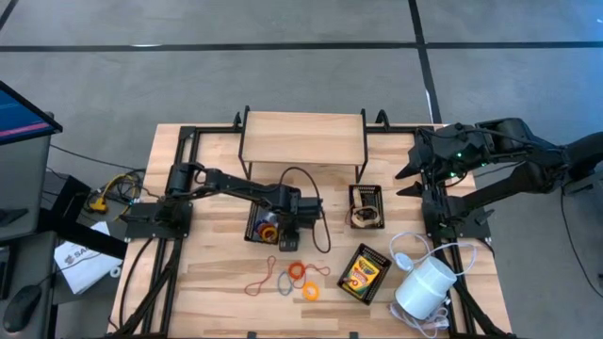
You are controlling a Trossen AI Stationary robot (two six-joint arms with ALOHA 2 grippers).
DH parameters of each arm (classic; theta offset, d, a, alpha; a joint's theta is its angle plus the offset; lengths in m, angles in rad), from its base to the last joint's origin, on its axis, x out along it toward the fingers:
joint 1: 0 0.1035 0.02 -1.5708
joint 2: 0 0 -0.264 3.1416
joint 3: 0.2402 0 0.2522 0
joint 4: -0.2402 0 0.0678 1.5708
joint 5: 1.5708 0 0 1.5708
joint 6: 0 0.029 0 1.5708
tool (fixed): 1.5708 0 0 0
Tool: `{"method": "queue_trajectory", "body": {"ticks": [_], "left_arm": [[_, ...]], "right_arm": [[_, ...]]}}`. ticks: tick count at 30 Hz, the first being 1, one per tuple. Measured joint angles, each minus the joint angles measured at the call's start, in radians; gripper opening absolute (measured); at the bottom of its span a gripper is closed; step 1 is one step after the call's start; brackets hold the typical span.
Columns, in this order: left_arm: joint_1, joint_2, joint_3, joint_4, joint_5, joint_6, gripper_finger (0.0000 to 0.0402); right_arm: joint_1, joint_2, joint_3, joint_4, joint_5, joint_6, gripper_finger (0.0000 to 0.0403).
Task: Pick & Place Office Desk Supplies
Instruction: Put the top blue rubber band into the top right black bin
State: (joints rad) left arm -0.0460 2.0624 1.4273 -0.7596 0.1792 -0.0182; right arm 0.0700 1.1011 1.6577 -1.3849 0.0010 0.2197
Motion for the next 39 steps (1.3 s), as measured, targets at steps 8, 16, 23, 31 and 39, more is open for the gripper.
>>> {"method": "queue_trajectory", "body": {"ticks": [8, 16, 23, 31, 39], "left_arm": [[-0.016, -0.017, 0.000, -0.034, 0.012, -0.047, 0.0011], [-0.016, -0.069, 0.003, 0.006, 0.012, -0.143, 0.0002], [0.008, -0.168, 0.004, 0.100, 0.013, -0.226, 0.0003], [0.016, -0.180, 0.004, 0.159, 0.013, -0.226, 0.0043], [0.016, -0.174, 0.004, 0.161, 0.065, -0.278, 0.0008]], "right_arm": [[0.000, 0.000, 0.000, 0.001, 0.001, -0.010, 0.0211], [-0.001, 0.000, 0.000, 0.001, 0.001, -0.010, 0.0211], [0.000, 0.000, 0.000, 0.013, 0.005, -0.010, 0.0211], [0.000, 0.000, 0.000, 0.010, 0.005, -0.009, 0.0211], [0.000, 0.000, 0.000, 0.009, 0.005, -0.009, 0.0211]]}}
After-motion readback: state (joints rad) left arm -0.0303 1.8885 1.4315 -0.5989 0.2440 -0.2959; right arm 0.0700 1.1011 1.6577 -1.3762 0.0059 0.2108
